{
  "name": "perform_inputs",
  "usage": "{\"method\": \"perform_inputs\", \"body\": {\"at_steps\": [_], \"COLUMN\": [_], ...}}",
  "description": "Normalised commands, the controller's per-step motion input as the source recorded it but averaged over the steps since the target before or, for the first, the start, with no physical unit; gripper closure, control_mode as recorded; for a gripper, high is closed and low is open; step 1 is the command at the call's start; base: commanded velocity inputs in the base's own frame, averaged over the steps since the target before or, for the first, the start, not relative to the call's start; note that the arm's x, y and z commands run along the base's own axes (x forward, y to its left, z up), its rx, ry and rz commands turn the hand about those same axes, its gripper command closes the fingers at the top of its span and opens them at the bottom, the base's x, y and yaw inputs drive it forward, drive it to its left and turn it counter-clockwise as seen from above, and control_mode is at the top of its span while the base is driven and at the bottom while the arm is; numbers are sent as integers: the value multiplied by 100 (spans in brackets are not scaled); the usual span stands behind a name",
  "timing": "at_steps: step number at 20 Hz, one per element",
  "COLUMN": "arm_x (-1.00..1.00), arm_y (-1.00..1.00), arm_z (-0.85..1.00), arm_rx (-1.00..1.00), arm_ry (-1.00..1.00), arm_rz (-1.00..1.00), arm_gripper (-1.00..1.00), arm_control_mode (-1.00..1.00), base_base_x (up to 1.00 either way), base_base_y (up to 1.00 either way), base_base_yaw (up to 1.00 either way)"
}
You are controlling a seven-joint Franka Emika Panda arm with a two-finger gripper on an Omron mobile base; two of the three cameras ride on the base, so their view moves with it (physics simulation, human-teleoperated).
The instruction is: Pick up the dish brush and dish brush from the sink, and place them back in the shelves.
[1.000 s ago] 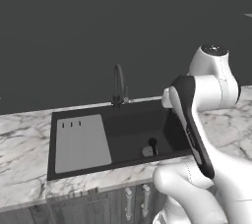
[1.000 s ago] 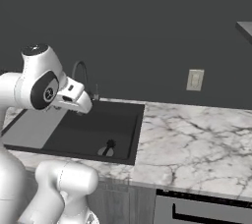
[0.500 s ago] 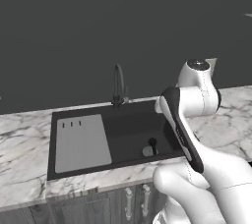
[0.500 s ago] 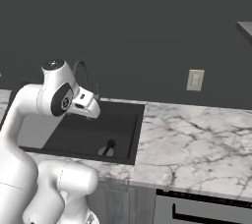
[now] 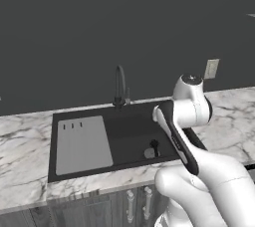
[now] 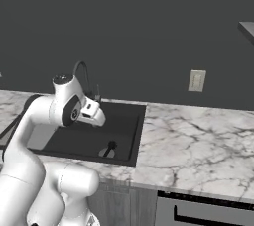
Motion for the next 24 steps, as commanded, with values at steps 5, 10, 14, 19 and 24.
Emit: {"method": "perform_inputs", "body": {"at_steps": [5, 10, 14, 19, 24], "arm_x": [34, 38, 36, 35, 31], "arm_y": [0, 0, 0, 0, 0], "arm_z": [-45, -43, -42, -43, -42], "arm_rx": [0, 0, 0, 0, 0], "arm_ry": [0, 0, 0, 0, 0], "arm_rz": [0, 0, 0, 0, 0], "arm_gripper": [-100, -100, -100, -100, -100], "arm_control_mode": [-100, -100, -100, -100, -100], "base_base_x": [0, 0, 0, 0, 0], "base_base_y": [0, 0, 0, 0, 0], "base_base_yaw": [0, 0, 0, 0, 0]}}
